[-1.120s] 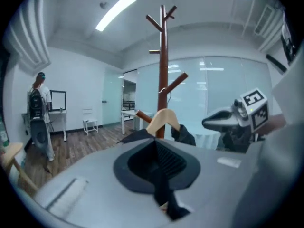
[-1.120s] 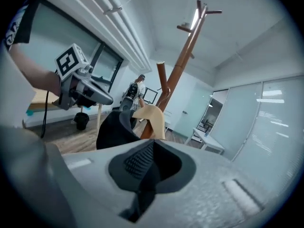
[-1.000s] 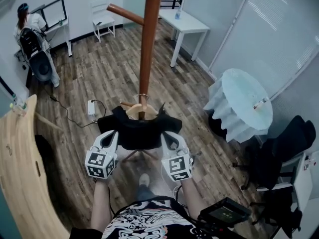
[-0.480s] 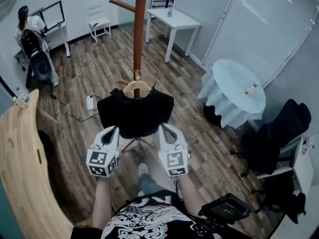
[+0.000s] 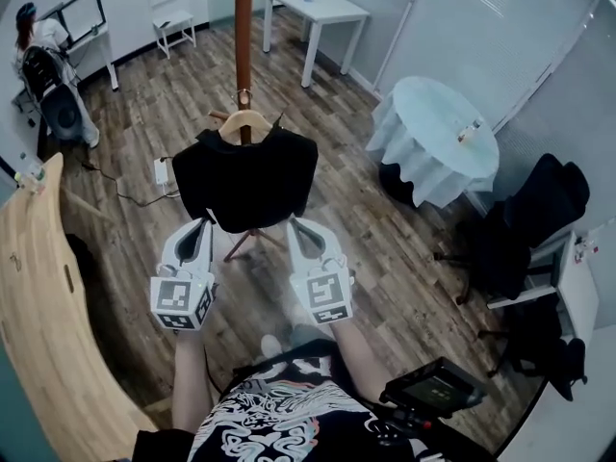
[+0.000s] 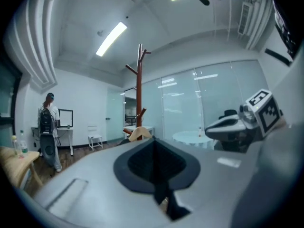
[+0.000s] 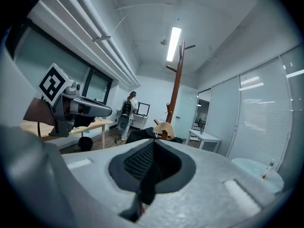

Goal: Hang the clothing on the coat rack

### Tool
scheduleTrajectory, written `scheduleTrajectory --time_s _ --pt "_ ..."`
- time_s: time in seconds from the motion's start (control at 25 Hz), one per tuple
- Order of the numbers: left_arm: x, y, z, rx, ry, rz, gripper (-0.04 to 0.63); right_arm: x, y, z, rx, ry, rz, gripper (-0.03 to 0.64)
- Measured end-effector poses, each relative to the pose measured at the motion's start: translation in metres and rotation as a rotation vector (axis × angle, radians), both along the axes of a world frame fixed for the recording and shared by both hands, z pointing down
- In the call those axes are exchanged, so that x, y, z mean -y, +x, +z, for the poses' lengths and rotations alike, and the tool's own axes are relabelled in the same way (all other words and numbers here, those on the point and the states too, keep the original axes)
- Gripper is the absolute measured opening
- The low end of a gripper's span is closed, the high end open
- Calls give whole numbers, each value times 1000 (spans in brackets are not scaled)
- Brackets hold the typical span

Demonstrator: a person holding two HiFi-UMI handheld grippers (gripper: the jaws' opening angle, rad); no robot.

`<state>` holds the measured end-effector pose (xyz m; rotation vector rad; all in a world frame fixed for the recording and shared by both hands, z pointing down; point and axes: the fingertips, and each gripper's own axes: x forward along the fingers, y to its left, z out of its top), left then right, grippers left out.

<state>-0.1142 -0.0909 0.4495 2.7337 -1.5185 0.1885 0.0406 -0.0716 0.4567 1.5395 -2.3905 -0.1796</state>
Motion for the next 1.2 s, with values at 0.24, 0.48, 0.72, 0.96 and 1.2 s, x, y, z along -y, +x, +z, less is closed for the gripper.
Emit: scheduleTrajectory --time_s 0.24,0.48,0.72,0.96,1.2 --pt "9 8 -1 32 18 -54 -11 4 13 -7 27 10 -25 0" --pt "17 28 -11 2 46 -104 -11 19 38 -7 52 6 -62 -1" --pt "19 54 -14 -5 51 -138 -11 21 66 -22 74 23 -65 -2" --pt "16 55 -18 33 66 -184 -11 22 74 -26 77 39 -40 -2" --pt "12 55 -17 37 49 -215 -11 20 79 -24 94 28 -63 -2"
